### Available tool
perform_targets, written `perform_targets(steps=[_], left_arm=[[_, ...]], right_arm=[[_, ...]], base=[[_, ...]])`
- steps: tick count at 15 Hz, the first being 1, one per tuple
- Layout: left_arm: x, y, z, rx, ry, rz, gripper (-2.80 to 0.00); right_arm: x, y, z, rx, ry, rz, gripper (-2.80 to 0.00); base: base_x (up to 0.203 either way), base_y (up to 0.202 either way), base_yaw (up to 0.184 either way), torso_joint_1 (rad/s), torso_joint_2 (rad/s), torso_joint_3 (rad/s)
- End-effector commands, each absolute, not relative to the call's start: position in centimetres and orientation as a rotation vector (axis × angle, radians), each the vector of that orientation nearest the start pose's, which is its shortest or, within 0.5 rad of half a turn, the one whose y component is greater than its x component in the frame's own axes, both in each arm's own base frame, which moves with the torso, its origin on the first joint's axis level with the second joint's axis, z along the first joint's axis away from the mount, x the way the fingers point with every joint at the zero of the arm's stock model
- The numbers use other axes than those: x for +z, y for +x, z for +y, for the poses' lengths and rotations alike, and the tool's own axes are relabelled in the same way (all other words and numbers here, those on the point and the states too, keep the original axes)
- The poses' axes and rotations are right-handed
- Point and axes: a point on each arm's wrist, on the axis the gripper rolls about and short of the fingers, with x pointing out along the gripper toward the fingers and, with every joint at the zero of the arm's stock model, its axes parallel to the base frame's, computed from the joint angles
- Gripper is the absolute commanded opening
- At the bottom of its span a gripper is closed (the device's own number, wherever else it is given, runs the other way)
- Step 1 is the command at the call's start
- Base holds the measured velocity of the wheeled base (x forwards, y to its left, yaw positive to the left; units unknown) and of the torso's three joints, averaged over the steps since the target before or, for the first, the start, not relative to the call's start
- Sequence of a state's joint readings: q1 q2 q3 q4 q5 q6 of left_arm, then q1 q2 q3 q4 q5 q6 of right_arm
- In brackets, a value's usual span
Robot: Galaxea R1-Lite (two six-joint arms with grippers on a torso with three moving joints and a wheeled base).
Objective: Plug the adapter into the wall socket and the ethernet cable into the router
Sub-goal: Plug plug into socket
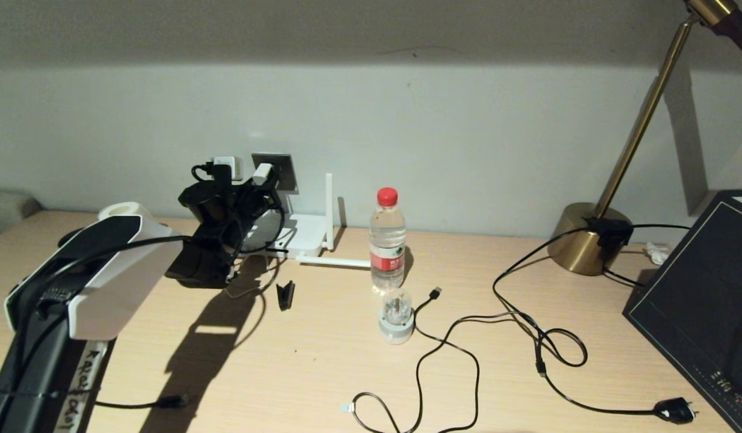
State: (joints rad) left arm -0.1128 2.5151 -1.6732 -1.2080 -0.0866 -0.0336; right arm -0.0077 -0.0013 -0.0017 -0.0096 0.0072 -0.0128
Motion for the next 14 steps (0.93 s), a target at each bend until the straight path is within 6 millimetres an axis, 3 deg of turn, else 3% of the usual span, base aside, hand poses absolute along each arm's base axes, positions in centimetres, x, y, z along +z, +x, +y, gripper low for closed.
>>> perform_targets(steps=[1, 14], left_arm=[[13.5, 50.6, -6.6, -0.21, -0.043, -0.377, -2.8], [14.8, 50.3, -6.7, -0.201, -0.048, -0.389, -2.8]], right_arm=[[7.7, -2.3, 0.0, 0.0, -0.014, -0.012, -2.8], [7.7, -2.3, 0.0, 0.0, -0.014, -0.012, -2.8]], base=[[0.0, 0.0, 0.0, 0.0, 0.0, 0.0], [0.0, 0.0, 0.0, 0.0, 0.0, 0.0]])
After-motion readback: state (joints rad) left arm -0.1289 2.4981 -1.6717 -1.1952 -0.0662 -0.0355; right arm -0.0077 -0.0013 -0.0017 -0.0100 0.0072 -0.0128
